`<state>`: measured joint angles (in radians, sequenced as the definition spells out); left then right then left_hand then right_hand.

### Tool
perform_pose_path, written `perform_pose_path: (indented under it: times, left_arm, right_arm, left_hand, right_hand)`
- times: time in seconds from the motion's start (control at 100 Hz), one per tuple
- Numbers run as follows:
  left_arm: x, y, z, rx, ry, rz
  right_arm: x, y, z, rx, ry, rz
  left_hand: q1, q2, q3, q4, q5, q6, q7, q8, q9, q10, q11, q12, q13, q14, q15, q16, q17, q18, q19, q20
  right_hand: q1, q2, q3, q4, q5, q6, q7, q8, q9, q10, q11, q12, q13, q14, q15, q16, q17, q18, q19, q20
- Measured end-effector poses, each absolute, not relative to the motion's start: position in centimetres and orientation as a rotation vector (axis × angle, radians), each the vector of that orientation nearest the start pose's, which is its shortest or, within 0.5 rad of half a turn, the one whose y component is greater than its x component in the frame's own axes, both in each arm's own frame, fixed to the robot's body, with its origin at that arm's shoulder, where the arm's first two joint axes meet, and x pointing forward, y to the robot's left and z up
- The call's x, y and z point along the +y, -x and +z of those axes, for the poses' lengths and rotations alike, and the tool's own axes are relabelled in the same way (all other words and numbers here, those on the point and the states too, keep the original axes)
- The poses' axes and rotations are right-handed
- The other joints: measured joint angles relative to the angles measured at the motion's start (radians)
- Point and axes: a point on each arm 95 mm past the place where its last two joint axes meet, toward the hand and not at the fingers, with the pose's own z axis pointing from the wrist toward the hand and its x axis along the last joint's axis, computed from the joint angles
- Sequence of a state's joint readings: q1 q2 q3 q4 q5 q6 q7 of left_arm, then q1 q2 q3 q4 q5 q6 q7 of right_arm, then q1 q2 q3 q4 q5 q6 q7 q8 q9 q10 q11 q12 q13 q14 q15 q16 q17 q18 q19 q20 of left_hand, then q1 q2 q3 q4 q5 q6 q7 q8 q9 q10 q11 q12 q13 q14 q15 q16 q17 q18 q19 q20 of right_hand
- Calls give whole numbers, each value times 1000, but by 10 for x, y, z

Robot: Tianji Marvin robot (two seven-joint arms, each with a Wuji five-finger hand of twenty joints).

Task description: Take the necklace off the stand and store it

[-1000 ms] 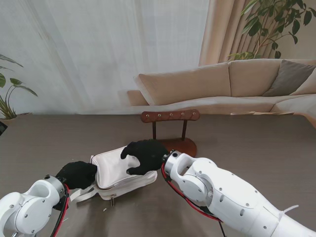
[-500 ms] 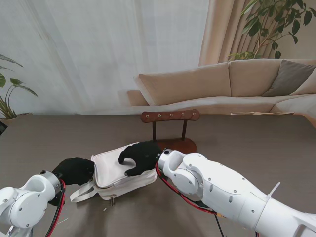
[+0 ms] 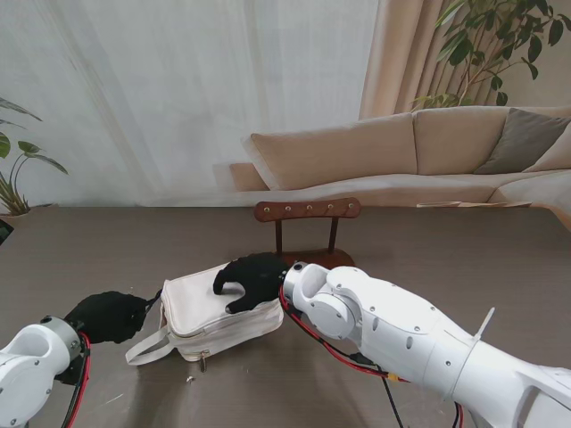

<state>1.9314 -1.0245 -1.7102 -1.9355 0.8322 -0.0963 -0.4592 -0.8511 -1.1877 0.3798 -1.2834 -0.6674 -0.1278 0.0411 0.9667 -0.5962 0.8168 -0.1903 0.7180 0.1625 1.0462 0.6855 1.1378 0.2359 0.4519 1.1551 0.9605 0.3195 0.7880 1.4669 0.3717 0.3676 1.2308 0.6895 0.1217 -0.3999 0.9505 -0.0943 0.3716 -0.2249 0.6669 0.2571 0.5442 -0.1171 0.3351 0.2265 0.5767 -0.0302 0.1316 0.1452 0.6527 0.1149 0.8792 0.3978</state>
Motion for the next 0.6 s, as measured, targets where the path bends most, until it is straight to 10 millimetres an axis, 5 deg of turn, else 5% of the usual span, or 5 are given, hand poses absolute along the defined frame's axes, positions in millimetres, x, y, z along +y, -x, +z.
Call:
perform_pose_path:
  times: [0.6]
  left_arm:
    - [95, -290, -260, 1811, 1470, -1196]
  right_arm:
    - [201, -453, -300, 2151, -829, 1680]
  left_hand:
    - [1, 12, 0, 0, -58, -7, -18, 15, 0, -3, -2, 9, 0, -1, -2, 0, -1, -6, 0, 0]
  right_hand:
    - [0, 0, 0, 0, 2, -15, 14, 4, -1, -53, -1, -3, -1, -45, -13, 0, -23, -10, -2, 0]
